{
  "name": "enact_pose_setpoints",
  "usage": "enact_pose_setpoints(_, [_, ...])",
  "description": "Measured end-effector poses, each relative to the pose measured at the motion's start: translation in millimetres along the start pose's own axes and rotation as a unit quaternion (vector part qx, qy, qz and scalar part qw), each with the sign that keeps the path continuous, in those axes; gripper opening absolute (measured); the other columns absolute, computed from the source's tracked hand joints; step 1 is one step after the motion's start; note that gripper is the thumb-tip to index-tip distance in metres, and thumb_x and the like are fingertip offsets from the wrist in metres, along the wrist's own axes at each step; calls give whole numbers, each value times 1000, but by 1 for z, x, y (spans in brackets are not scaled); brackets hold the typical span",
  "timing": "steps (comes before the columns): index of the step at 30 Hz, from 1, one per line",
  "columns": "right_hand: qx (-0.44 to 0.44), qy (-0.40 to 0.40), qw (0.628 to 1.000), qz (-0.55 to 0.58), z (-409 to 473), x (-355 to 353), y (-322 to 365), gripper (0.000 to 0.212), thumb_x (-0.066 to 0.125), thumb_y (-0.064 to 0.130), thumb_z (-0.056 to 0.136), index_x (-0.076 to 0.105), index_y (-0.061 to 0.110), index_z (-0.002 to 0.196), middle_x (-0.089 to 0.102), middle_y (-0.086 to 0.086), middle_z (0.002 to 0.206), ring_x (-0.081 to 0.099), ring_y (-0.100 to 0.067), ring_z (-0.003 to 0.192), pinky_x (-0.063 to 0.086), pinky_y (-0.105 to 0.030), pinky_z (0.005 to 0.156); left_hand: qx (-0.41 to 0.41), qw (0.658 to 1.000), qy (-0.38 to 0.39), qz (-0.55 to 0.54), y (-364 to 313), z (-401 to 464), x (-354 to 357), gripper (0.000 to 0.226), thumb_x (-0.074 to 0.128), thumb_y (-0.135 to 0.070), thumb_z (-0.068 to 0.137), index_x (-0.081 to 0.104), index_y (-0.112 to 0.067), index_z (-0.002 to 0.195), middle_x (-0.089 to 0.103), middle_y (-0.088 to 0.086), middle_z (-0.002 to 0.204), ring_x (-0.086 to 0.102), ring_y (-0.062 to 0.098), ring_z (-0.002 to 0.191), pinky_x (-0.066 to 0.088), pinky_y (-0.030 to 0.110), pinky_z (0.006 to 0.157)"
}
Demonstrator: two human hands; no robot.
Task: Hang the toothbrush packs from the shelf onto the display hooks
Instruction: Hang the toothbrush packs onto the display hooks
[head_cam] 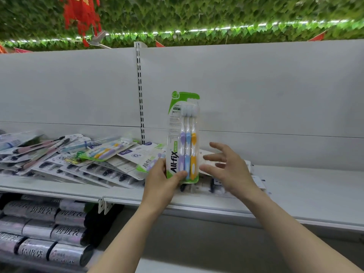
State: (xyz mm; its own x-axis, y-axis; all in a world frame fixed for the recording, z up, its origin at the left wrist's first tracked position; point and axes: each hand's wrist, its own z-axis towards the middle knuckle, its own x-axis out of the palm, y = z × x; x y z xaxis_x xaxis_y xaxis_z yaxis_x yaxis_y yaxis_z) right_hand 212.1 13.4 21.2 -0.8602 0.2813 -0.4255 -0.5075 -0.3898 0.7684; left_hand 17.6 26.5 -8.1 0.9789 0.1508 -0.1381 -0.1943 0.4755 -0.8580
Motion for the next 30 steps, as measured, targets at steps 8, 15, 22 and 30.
enact_pose_setpoints(8, [55, 36, 966, -251, 4, -7, -25, 51, 77, 51, 78, 66, 31, 124, 66, 11, 128, 58, -11, 120, 49, -31, 94, -41, 999, -18, -23, 15, -1, -1, 36, 78, -11, 81, 61, -28, 108, 72, -14, 98, 69, 2, 90, 56, 31, 85])
enact_pose_setpoints(15, [-17, -194, 961, -197, 13, -43, -15, 24, 63, 49, 93, 80, 33, 98, 77, 7, 85, 69, -17, 81, 51, -33, 69, -43, 998, -9, -43, 12, 0, 1, 36, 77, -10, 83, 58, -25, 109, 70, -11, 102, 68, 1, 91, 54, 17, 75])
enact_pose_setpoints(22, [30, -317, 937, 143, 23, -75, 4, 25, 71, 36, 92, 77, 28, 69, 71, 10, 66, 59, -6, 62, 53, -30, 64, -46, 997, -11, -58, 8, 1, 11, 29, 74, -11, 86, 59, -19, 110, 72, -5, 103, 69, 10, 94, 57, 32, 84])
enact_pose_setpoints(30, [70, -227, 927, 289, 7, -68, 10, 20, 68, 26, 94, 77, 16, 79, 76, -1, 74, 69, -17, 69, 61, -31, 64, -61, 993, 29, -99, -2, 1, 25, 20, 69, -20, 91, 58, -26, 107, 73, -4, 107, 68, 18, 103, 54, 49, 95])
